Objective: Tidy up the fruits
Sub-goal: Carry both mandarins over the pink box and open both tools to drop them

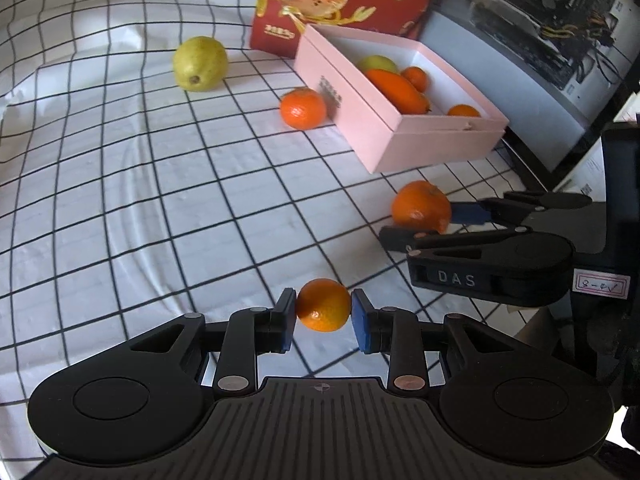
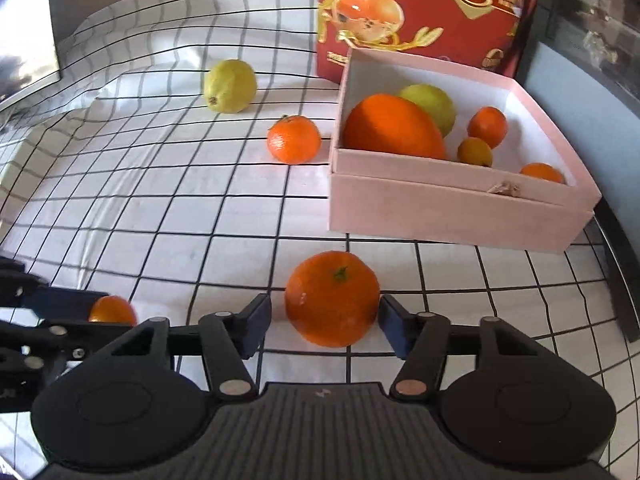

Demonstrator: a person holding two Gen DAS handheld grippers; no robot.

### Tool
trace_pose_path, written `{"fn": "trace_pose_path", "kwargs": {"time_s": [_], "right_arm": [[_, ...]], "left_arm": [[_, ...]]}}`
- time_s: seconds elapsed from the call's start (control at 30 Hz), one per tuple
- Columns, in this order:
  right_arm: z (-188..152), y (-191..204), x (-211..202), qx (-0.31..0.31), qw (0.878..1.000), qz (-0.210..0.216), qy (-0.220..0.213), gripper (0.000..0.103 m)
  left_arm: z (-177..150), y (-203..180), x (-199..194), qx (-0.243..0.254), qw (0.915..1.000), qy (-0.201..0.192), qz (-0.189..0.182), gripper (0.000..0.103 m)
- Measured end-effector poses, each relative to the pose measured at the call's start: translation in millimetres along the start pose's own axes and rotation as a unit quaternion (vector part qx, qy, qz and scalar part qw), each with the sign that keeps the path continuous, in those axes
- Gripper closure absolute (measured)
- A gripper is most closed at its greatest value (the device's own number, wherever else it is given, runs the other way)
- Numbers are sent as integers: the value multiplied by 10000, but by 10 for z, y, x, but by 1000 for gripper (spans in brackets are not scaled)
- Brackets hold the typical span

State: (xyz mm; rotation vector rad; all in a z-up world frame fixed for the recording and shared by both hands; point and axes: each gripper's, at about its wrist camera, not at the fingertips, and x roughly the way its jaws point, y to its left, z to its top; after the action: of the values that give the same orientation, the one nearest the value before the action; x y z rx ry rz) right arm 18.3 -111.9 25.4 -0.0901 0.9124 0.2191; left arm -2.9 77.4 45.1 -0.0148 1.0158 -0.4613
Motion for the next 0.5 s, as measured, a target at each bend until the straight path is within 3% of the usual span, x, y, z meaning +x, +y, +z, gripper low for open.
{"fn": "trace_pose_path", "kwargs": {"time_s": [0.2,0.37,0.5], "right_arm": [[23,-66,13,34,10000,47,-7,57],[-21,-203,-111,108,9998,118,-73,57],[-35,-449,-230,283,9995,51,-110,57]], "left_arm": [[19,-108,78,118,9998,133,-78,69],[84,-188,144,196,9994,201,-182,69],[336,-224,173,70,9995,4,-310,69]]}}
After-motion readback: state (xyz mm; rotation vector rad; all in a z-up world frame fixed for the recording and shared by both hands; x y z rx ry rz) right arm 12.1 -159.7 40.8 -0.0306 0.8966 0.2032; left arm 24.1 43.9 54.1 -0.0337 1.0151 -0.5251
